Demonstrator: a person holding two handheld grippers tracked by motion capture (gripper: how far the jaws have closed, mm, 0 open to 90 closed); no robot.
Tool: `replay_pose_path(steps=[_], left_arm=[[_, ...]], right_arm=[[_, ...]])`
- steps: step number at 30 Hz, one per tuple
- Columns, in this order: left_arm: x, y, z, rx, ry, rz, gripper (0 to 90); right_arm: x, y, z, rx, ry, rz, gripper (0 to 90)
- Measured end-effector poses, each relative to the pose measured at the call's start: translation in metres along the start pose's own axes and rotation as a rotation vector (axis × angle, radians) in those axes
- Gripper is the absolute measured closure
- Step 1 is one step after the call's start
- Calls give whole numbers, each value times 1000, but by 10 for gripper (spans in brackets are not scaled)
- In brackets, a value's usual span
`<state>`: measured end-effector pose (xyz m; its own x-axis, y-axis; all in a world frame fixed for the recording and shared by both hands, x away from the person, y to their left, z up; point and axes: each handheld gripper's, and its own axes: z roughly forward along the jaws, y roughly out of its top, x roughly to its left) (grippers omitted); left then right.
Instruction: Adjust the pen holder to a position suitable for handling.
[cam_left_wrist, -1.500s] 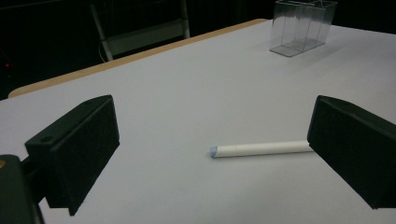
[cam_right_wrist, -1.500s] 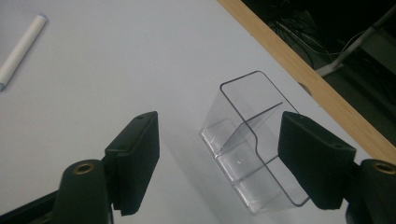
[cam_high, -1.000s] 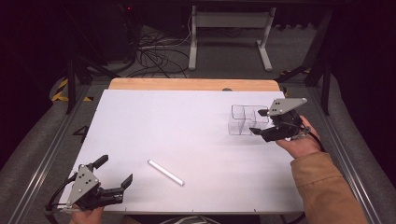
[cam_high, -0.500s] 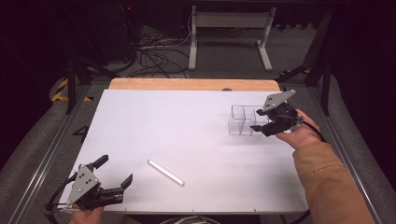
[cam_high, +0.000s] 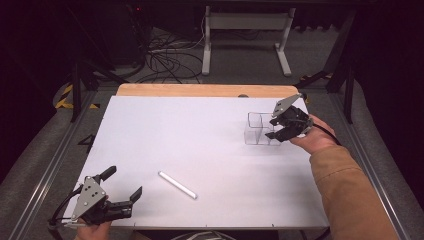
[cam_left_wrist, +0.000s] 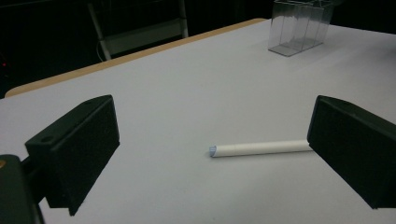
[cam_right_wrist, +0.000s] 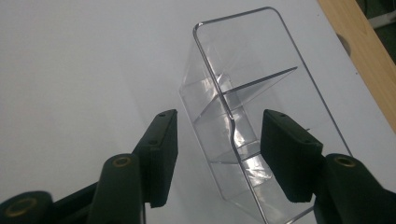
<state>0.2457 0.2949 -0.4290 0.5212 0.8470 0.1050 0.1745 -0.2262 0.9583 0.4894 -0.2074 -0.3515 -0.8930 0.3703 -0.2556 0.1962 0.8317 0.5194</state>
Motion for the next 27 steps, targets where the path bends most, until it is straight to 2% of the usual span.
replay_pose_path(steps=[10, 15, 17, 27], left_arm=[[1, 0, 0, -2, -2, -4, 31], [0, 0, 0, -1, -1, -3, 31], [0, 0, 0, 2, -3, -4, 31], [1, -1, 0, 0, -2, -6, 31]], right_arm=[[-4, 2, 19, 61, 9, 10, 525], [-6, 2, 25, 80, 12, -5, 539], [-7, 3, 31, 97, 14, 8, 548], [-6, 6, 44, 127, 29, -8, 596]])
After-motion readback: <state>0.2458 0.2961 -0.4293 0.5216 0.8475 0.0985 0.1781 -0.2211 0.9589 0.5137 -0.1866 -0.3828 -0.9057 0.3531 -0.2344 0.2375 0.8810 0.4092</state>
